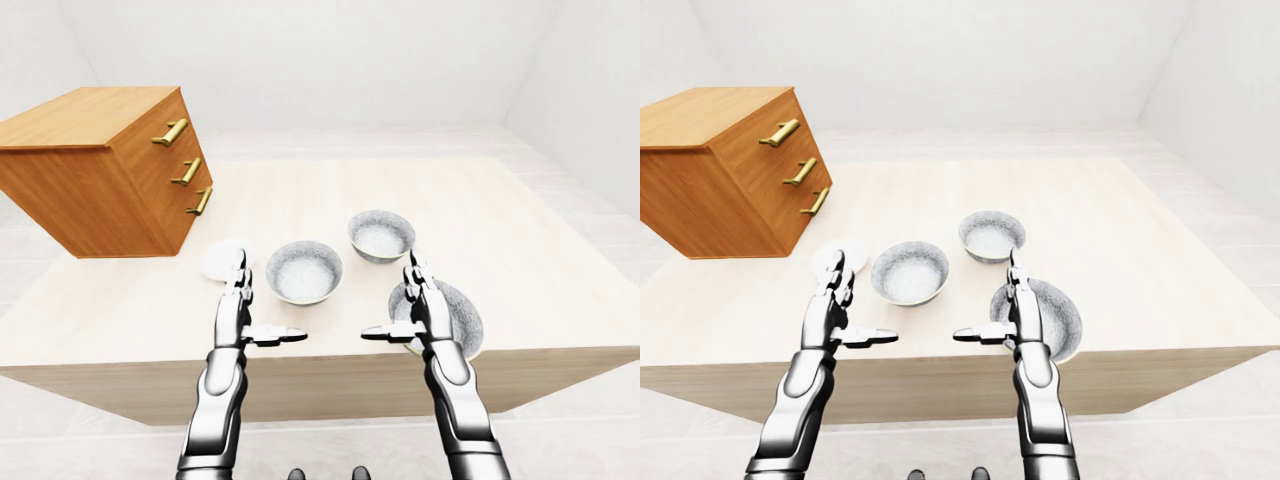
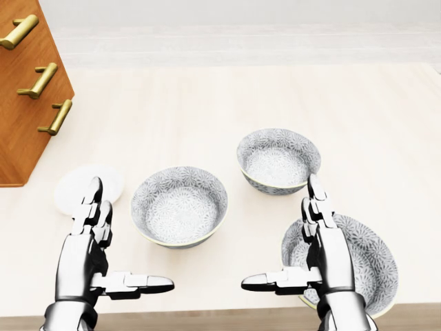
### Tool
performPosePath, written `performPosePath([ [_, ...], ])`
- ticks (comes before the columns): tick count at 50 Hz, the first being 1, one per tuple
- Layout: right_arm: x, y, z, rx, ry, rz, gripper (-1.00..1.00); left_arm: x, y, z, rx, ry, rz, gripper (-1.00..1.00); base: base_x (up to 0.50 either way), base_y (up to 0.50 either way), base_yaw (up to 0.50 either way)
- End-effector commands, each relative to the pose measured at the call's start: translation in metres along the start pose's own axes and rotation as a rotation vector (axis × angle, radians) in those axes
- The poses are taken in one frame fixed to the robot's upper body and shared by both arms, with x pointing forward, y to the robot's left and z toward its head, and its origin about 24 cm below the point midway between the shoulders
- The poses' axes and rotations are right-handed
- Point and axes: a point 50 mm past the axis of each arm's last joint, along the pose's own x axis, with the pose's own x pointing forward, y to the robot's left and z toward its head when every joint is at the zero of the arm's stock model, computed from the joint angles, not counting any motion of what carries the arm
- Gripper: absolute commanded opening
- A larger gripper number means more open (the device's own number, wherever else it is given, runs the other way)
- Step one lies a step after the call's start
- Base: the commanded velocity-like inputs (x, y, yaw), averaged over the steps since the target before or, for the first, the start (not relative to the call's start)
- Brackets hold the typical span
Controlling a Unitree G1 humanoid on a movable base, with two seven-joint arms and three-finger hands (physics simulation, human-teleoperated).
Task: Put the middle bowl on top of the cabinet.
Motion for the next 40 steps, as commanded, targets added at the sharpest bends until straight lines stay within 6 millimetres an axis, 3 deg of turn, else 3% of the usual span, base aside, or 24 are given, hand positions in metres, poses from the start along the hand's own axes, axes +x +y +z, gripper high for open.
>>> performPosePath([
  [1,0.001,-0.005,0.000,-0.021,0.004,0.011,1.00,0.003,0.002,-0.002,-0.019,0.023,-0.022,1.00,0.00,0.00,0.00],
  [12,0.000,-0.014,-0.004,-0.016,0.010,-0.037,1.00,0.004,0.001,0.003,0.055,-0.007,-0.033,1.00,0.00,0.00,0.00],
  [16,-0.009,-0.027,0.006,-0.003,0.010,-0.064,1.00,0.002,0.003,0.020,0.060,-0.035,-0.050,1.00,0.00,0.00,0.00],
  [21,-0.012,-0.038,0.035,0.010,-0.088,-0.077,1.00,0.005,0.008,0.035,0.087,-0.083,-0.026,1.00,0.00,0.00,0.00],
  [23,-0.013,-0.040,0.043,-0.005,-0.120,-0.071,1.00,0.004,0.007,0.051,0.093,-0.154,-0.006,1.00,0.00,0.00,0.00],
  [35,-0.016,-0.043,0.053,-0.088,-0.154,-0.064,1.00,-0.004,0.009,0.084,0.080,-0.300,0.019,1.00,0.00,0.00,0.00],
  [40,-0.020,-0.040,0.071,-0.141,-0.226,-0.047,1.00,-0.008,0.003,0.110,0.022,-0.419,0.003,1.00,0.00,0.00,0.00],
])
